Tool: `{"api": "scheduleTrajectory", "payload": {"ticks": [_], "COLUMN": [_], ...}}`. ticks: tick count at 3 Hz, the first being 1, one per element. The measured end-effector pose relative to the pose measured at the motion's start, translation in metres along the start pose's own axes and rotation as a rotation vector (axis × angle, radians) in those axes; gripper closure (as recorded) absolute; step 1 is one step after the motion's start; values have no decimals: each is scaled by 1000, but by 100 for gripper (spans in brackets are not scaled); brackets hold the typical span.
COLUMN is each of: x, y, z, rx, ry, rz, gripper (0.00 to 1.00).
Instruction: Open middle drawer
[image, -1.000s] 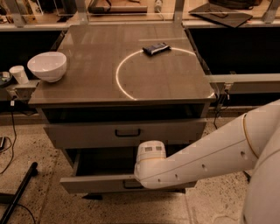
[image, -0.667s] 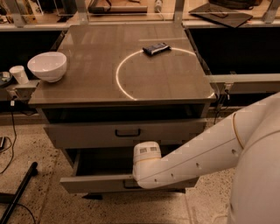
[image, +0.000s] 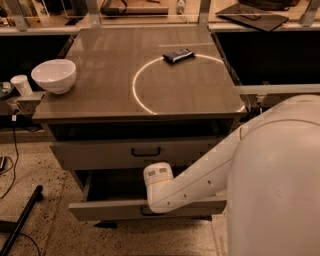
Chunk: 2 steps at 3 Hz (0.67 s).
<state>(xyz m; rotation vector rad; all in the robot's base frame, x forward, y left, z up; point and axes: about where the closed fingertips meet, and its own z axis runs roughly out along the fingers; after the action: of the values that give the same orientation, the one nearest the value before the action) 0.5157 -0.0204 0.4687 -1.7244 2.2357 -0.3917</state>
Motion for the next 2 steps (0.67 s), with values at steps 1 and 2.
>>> {"api": "scheduleTrajectory", "payload": {"ticks": [1,2], "x": [9,27], "y": [-16,-30], "z": [18,32], "rx": [17,26], "ry": [55,120], "rz": [-9,12], "gripper": [100,100]}}
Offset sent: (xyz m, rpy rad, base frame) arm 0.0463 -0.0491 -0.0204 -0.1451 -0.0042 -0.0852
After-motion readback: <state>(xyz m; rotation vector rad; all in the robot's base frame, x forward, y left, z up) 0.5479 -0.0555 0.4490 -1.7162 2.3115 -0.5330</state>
